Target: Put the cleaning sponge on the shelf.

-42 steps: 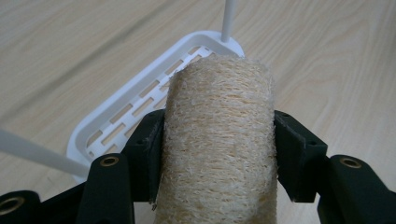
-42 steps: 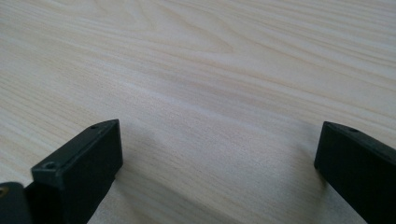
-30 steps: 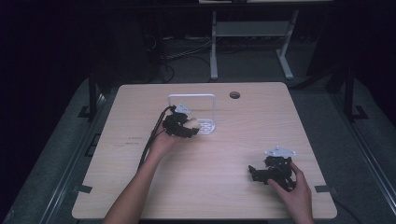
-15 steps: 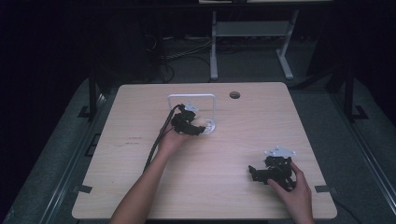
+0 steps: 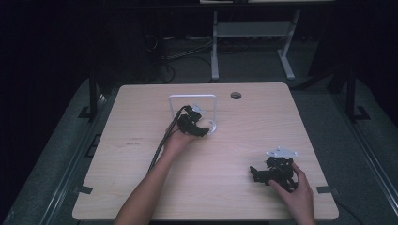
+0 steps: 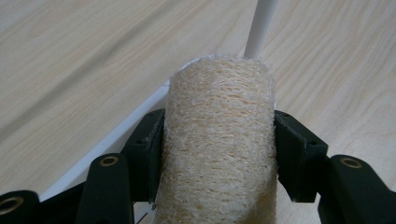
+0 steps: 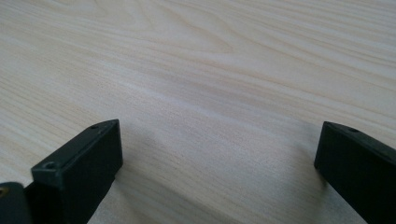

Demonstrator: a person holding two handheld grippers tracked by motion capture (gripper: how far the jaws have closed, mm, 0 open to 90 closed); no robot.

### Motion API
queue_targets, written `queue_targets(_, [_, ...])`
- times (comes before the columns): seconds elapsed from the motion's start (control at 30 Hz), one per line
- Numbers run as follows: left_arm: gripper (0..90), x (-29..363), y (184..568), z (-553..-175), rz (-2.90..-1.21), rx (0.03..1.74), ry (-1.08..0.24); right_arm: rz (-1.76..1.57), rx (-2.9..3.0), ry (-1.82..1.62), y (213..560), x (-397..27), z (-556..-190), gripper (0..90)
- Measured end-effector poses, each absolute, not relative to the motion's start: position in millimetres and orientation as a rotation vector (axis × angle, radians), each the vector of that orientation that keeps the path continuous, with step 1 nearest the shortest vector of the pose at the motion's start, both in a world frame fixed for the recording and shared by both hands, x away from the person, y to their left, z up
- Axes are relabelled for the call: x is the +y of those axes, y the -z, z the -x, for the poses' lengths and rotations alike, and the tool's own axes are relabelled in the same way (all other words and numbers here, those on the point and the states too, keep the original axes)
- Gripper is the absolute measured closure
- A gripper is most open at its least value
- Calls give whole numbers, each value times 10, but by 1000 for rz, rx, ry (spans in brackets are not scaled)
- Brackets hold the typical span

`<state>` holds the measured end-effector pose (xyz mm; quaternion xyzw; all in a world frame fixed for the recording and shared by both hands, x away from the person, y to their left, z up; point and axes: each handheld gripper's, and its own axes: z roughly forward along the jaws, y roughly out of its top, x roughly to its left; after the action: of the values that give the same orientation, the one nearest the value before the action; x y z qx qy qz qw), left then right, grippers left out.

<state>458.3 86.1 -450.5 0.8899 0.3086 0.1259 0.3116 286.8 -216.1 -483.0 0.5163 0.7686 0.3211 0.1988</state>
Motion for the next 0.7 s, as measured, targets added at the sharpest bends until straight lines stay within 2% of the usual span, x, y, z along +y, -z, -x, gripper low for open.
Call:
queue_targets(0.27, [403, 837, 4524, -4594, -2359, 809, -341, -1444, 2150, -898, 4830, -2161, -2868, 5])
queue_targets(0.43, [360, 833, 4534, -4592, -2357, 811, -344, -1444, 2150, -899, 4830, -2161, -2868, 5])
queue_targets(0.7, [336, 909, 4390, -4515, -2311, 804, -346, -1444, 2150, -898, 4830, -2161, -2868, 5])
